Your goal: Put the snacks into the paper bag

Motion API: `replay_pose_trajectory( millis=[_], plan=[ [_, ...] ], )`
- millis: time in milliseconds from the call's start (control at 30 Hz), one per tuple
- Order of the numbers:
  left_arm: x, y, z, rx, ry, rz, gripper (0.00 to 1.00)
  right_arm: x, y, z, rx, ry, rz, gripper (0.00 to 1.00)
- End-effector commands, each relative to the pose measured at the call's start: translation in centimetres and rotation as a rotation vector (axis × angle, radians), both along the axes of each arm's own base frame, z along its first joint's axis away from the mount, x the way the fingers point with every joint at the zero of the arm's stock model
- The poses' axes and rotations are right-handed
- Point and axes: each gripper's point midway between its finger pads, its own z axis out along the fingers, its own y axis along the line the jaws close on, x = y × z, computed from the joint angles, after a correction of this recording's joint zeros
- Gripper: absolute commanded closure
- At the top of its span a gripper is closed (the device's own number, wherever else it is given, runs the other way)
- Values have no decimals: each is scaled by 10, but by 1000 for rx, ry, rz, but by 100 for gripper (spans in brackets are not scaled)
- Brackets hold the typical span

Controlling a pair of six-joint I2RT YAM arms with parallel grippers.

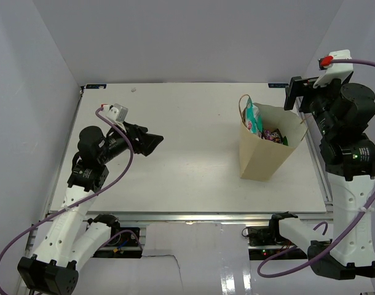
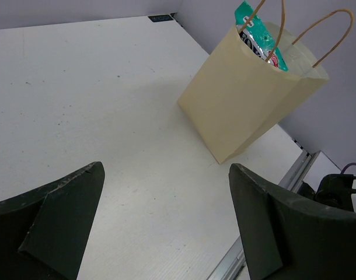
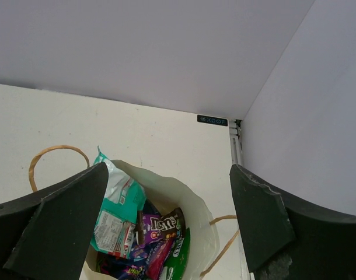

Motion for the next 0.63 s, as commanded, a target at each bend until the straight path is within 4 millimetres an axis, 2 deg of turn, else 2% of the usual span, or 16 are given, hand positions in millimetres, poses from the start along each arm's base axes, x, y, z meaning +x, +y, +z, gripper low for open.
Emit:
replay_pose_trajectory(
  millis=[0, 133, 433, 600],
  plan=[
    [-1, 3, 20, -18, -36, 17, 2, -13, -12, 18, -7, -83, -55, 10],
    [-3, 3, 17, -13, -26, 17, 2, -12, -14, 8, -11, -73, -63, 10],
    [-8, 7, 16, -10, -35, 29, 2, -16, -4, 10, 18, -63, -14, 10],
    [-8, 6, 16, -10, -34, 26, 2, -26, 0, 12, 24, -71, 16, 10]
  ],
)
